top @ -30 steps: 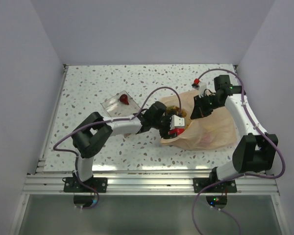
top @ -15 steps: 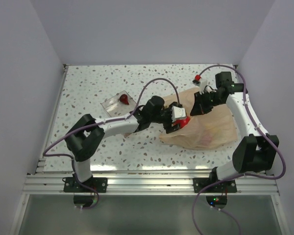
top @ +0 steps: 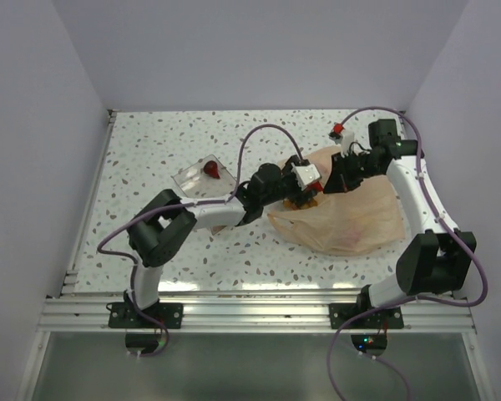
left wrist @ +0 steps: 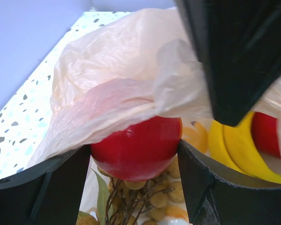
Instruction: Place the fake fruits into the plastic bag and tie a complex knot
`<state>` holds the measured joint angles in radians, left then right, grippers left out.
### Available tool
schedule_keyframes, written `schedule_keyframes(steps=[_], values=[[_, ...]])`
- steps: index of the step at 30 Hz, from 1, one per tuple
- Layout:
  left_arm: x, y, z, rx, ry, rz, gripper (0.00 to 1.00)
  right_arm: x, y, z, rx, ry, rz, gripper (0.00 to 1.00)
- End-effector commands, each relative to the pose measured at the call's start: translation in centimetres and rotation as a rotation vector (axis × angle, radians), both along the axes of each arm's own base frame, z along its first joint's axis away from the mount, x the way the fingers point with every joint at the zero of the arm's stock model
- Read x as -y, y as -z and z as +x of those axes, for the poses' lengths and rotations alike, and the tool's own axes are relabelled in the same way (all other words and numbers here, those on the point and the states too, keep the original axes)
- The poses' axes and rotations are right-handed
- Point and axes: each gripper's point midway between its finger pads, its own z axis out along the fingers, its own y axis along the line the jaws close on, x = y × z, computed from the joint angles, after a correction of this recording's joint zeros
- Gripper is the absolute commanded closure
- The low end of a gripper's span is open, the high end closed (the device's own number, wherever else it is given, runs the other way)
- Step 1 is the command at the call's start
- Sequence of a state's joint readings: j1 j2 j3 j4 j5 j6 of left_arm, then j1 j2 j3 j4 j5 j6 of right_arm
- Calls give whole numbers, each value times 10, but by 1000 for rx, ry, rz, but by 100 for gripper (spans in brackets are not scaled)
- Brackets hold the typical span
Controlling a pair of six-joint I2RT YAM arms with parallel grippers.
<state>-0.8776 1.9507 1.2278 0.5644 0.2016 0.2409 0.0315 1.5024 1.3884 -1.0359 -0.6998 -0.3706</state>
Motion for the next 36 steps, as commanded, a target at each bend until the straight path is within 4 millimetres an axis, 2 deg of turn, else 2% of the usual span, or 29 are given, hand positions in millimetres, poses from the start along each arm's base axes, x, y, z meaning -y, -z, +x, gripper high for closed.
schedule_keyframes(steps=[1, 3, 5, 8, 9, 11, 12, 17, 18, 20, 21, 22, 24, 26, 27, 28, 31, 32, 36], values=[[7, -48, 33, 111, -134, -180, 58, -4, -14, 5, 20, -3, 31, 100], [7, -41, 45, 101, -192, -193, 53, -4, -12, 6, 14, -4, 32, 100], [9, -35, 49, 97, -200, -195, 49, -5, -9, 8, 3, -7, 33, 100], [9, -26, 49, 99, -197, -173, 29, -4, -4, 11, -9, -4, 31, 100], [6, -27, 45, 104, -185, -158, 16, -4, -4, 11, -8, -5, 30, 100], [5, -30, 31, 106, -121, -144, 8, -3, 1, 13, -20, -2, 23, 100], [-2, -38, 20, 105, -97, -138, 1, -2, 2, 14, -22, -1, 23, 100], [-19, -55, -29, 28, 75, -86, 0, -1, 11, 16, -41, 8, 24, 100], [-29, -69, -39, 33, 85, -93, 0, -1, 12, 17, -43, 9, 23, 100], [-42, -69, -57, -10, 126, -64, 0, 1, 14, 20, -40, 20, 17, 100], [-59, -75, -67, -50, 120, -58, 0, 2, 16, 21, -41, 23, 13, 100], [-68, -76, -72, -72, 118, -54, 0, 3, 18, 22, -40, 27, 8, 100], [-89, -81, -82, -102, 120, -38, 5, 5, 24, 25, -45, 46, -8, 100], [-110, -57, -93, -170, 120, 30, 14, 6, 32, 25, -57, 45, -12, 100], [-125, -63, -88, -145, 104, 29, 21, 6, 35, 25, -64, 43, -13, 100], [-135, -56, -89, -159, 99, 50, 22, 6, 39, 23, -78, 39, -15, 100], [-170, -46, -77, -189, 44, 95, 20, 8, 40, 18, -80, 30, -29, 100], [-191, -36, -71, -236, 8, 157, 18, 8, 40, 17, -77, 24, -34, 100], [-234, -18, -71, -304, -27, 268, 14, 12, 44, 8, -91, 17, -53, 100]])
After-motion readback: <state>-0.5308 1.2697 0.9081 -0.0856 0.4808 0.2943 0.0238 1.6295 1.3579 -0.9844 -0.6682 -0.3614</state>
